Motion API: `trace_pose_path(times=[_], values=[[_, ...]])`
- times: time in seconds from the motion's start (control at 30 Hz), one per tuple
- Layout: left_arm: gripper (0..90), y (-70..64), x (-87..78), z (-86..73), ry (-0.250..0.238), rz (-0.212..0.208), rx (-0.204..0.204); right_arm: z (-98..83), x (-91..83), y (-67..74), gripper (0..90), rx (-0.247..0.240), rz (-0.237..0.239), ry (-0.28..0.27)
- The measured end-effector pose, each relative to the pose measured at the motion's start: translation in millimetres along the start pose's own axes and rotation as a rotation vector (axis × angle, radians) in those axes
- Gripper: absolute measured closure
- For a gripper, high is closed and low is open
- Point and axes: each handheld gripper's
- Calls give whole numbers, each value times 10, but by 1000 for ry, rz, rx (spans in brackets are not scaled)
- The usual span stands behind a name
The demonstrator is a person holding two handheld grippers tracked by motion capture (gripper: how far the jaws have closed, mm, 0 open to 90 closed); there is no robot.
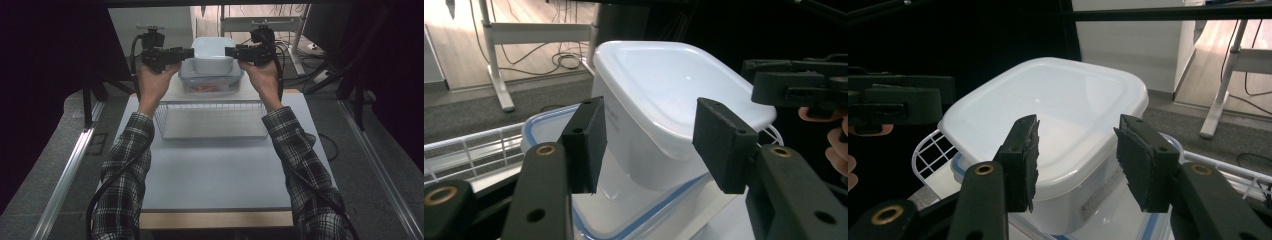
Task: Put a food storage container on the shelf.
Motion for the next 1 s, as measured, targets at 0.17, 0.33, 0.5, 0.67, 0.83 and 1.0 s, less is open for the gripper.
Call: trace_pose_path(times=[0.17, 0.33, 0.5, 0.67, 0.83, 1.0], values=[[467, -33, -111, -14, -22, -26, 32, -12, -93, 82, 568, -17, 19, -20], [410, -47, -245, -110, -41, -60, 58, -115, -282, 240, 800, -76, 30, -36], [289, -62, -293, -278, -46, -61, 113, -330, -253, 307, 893, -132, 63, 33], [277, -59, -278, -398, -22, -77, 116, -427, -107, 257, 893, -117, 66, 65], [273, -65, -260, -450, -6, -85, 126, -433, -38, 163, 892, -97, 41, 70], [269, -65, -245, -477, 4, -84, 133, -429, -9, 67, 892, -68, 28, 65]])
Point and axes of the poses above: each handheld gripper's, and its own axes: x roughly forward along the jaws, z roughly out of its top, y roughly to its left, and after that the axes turned 6 degrees about z, right-handed
